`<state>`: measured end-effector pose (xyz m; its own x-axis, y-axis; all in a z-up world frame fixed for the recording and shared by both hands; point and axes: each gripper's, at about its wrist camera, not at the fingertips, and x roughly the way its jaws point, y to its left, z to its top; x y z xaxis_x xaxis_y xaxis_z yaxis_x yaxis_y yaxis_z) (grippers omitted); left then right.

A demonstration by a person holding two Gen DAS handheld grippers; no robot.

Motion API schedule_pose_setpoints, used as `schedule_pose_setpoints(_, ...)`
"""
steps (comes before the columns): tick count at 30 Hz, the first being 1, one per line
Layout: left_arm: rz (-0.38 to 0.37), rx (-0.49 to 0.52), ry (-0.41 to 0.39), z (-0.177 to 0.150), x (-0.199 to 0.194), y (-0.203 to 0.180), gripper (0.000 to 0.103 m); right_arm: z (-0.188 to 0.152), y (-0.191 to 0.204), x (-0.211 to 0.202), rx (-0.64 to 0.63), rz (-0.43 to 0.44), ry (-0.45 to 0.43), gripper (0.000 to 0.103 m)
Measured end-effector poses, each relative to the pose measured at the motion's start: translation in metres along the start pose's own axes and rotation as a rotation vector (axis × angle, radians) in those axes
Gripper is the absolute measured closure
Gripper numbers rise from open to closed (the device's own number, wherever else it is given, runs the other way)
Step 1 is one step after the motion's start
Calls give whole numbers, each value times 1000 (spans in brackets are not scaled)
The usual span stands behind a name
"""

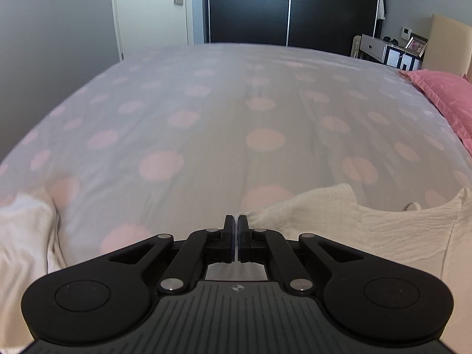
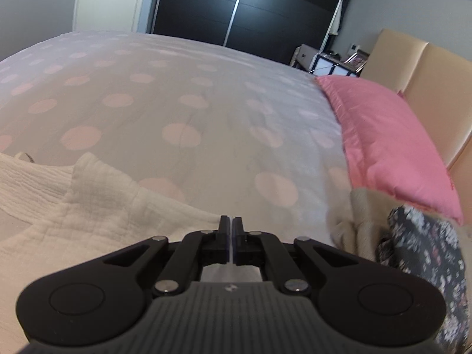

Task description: Fold clothes

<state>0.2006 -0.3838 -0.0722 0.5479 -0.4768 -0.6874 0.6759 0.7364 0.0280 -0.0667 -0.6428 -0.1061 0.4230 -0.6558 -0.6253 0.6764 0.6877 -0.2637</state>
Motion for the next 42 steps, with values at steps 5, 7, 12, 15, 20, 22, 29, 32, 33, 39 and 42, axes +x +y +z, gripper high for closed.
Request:
schedule_pose_setpoints(5, 30, 40, -4, 17, 24, -19, 103, 15, -2, 18, 15, -42, 3, 102)
schedule_pose_setpoints(7, 33, 64, 29, 15, 37, -25, 103, 15, -1, 27, 11, -36, 23, 101)
schedule_pose_setpoints(12, 30, 84, 91, 0, 49, -28, 100, 6, -2, 40, 32, -25, 94, 88)
schedule_pose_setpoints(15, 35, 66, 82, -4, 37, -21, 91, 3, -9, 29, 49, -13, 104, 82)
schedule_pose_setpoints(20, -9, 93, 92, -19, -10, -12, 90, -9, -23, -12, 87, 66, 128, 77)
schedule_pose_setpoints(22, -23, 125, 108, -29, -34, -13, 90, -19, -24, -35, 84, 95, 143, 68)
schedule_pose_setpoints(29, -87, 142, 182, -81, -118, -11, 90, -83, -15, -125, 43, 243, 206, 67)
schedule_pose_setpoints(32, -125, 156, 210, -107, -152, -13, 89, -116, -15, -162, 53, 294, 222, 67)
schedule_pose_setpoints(33, -136, 165, 229, -116, -161, -14, 89, -127, -15, -173, 61, 314, 231, 67)
schedule_pose_setpoints(39, -206, 270, 281, -171, -214, -42, 88, -185, -5, -228, 49, 408, 262, 67)
schedule_pose_setpoints(42, -237, 296, 301, -198, -237, -61, 84, -203, 7, -251, -18, 435, 239, 67)
